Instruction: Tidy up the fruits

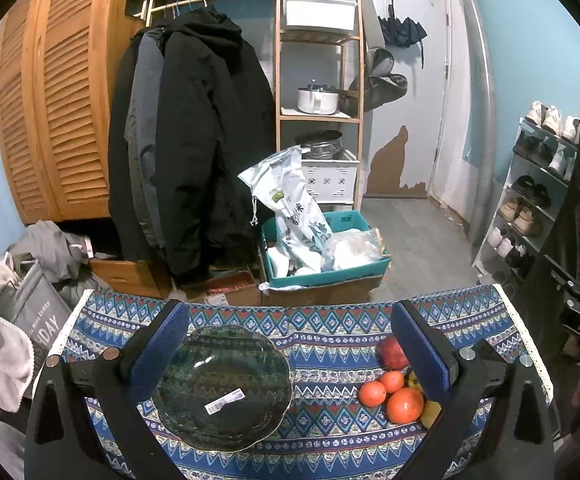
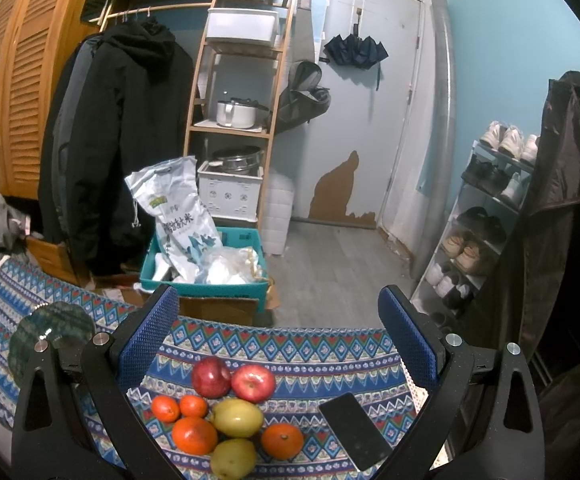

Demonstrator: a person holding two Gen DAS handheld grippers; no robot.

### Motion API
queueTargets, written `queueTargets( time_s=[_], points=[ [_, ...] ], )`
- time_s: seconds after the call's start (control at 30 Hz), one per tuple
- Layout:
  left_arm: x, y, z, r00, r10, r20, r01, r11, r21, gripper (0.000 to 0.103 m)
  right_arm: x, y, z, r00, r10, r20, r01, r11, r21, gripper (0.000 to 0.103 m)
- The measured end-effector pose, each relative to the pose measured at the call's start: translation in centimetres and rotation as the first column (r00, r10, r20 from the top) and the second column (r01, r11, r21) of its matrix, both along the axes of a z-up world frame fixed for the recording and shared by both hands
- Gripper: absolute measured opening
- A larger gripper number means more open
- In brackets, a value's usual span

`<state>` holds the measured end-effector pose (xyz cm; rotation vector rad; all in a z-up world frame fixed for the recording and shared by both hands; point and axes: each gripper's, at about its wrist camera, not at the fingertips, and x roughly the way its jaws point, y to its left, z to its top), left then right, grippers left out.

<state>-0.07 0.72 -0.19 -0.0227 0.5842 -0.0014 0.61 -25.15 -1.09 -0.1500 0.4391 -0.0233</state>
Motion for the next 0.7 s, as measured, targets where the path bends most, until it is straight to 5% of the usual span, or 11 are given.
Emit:
queueTargets(
  time_s=[0.7],
  points=[
    [0.17, -0.28, -0.18, 1.000, -0.008, -0.013, 0.008, 1.000, -0.003, 0.102, 0.06, -0.08, 0.12, 1.000, -0.001, -0.002, 0.001, 1.000, -0.004, 0.098]
  ],
)
